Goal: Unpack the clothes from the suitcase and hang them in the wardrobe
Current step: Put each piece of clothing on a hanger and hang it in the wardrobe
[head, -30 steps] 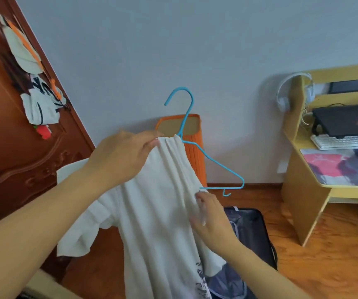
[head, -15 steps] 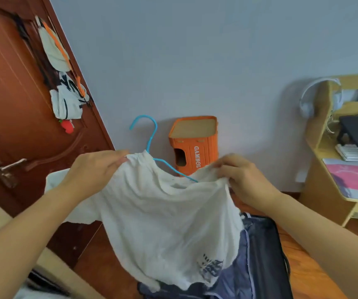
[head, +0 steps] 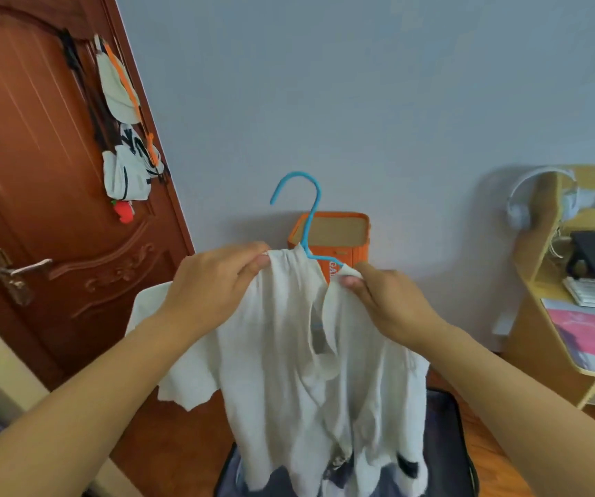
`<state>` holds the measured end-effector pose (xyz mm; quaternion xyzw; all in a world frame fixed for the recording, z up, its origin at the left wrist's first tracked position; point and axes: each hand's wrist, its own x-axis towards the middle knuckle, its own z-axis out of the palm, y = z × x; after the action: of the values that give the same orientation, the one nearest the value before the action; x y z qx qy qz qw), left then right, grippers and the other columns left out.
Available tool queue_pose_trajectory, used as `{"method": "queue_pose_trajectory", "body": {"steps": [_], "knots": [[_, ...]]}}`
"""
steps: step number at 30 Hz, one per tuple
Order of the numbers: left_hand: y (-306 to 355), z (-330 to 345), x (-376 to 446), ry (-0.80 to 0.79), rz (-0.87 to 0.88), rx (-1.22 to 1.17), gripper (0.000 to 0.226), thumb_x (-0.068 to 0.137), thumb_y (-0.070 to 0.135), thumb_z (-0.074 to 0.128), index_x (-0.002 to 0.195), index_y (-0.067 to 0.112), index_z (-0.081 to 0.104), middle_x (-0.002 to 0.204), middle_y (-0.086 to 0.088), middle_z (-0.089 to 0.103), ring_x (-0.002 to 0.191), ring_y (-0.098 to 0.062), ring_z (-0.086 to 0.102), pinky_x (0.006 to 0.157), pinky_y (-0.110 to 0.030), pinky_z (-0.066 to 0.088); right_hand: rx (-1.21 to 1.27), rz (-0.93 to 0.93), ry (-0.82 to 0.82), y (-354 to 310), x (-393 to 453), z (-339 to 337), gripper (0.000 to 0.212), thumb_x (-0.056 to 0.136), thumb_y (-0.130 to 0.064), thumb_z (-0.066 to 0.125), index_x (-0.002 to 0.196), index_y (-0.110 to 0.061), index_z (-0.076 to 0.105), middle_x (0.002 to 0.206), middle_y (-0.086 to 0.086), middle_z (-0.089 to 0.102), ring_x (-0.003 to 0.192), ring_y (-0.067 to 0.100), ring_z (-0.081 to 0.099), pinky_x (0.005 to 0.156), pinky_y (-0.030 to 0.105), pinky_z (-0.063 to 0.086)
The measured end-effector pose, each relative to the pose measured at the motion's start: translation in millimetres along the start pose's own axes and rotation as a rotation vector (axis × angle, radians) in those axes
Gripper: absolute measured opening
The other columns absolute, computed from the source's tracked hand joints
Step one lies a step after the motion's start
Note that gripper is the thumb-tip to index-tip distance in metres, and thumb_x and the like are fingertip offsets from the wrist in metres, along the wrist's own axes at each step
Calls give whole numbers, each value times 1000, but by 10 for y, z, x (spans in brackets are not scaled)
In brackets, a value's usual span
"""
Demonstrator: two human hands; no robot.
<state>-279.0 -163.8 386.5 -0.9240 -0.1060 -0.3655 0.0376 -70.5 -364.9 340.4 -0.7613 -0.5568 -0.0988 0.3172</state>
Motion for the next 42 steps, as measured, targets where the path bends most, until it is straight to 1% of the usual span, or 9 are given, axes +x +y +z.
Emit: {"method": "queue_pose_trajectory", "body": {"steps": [4,8,12,17,20,24,34,39,42], "knots": [[-322,51,-344,94,-484,-80,43,108,41,39,144,20,48,131,-7,51,113,-20,52,89,-43,45,40,87,143,219,25,-341,35,102,-46,45,74,-27,35,60,2,52,67,37,55,56,37,29],[-640,325,-690,109,-848,-257,35,109,37,35,95,13,56,91,-15,63,92,-43,59,76,-46,41,-9,107,86,403,66,-552,40,100,-48,46,74,-17,46,57,-2,49,60,25,49,54,36,33],[-1266,12,-826,-231,-1112,50,28,106,30,45,108,13,66,115,-24,65,107,-48,56,89,-51,47,-58,131,90,636,-67,-732,57,94,-63,38,73,-11,46,54,2,45,55,26,44,54,41,35],[-441,32,-237,19,-482,-223,32,100,35,56,125,19,69,118,-2,66,110,-25,62,97,-39,49,34,45,55,477,0,-523,49,98,-48,54,63,-19,35,51,-3,35,51,15,34,53,31,30],[269,92,53,-248,-139,-270,34,101,48,47,126,30,63,115,20,64,106,-5,61,91,-28,48,64,-24,-9,344,87,-414,52,95,-49,55,63,-13,37,52,-3,31,53,13,32,52,27,26],[292,166,153,-350,-148,-360,30,108,29,44,80,40,49,82,11,69,69,-11,68,73,-36,54,130,-50,72,386,33,-493,56,92,-59,48,64,-11,41,57,-1,36,55,11,35,55,28,29],[192,186,157,-214,-107,-182,33,104,40,36,84,17,47,82,4,66,65,-26,67,66,-43,51,170,-1,35,447,-325,-701,46,100,-50,46,139,-28,56,134,-5,61,126,11,50,106,15,32],[114,32,340,-83,-149,-193,29,106,27,49,77,22,46,67,3,64,53,-23,61,62,-40,50,349,486,109,738,-677,-217,86,85,-38,75,154,-26,25,147,-8,38,130,11,43,113,39,36],[45,-111,411,-49,-93,-173,20,104,33,53,92,21,62,63,-4,58,61,-33,53,62,-45,50,483,596,-33,758,-818,182,59,91,-25,63,145,-28,40,135,-6,54,126,22,53,102,43,46]]}}
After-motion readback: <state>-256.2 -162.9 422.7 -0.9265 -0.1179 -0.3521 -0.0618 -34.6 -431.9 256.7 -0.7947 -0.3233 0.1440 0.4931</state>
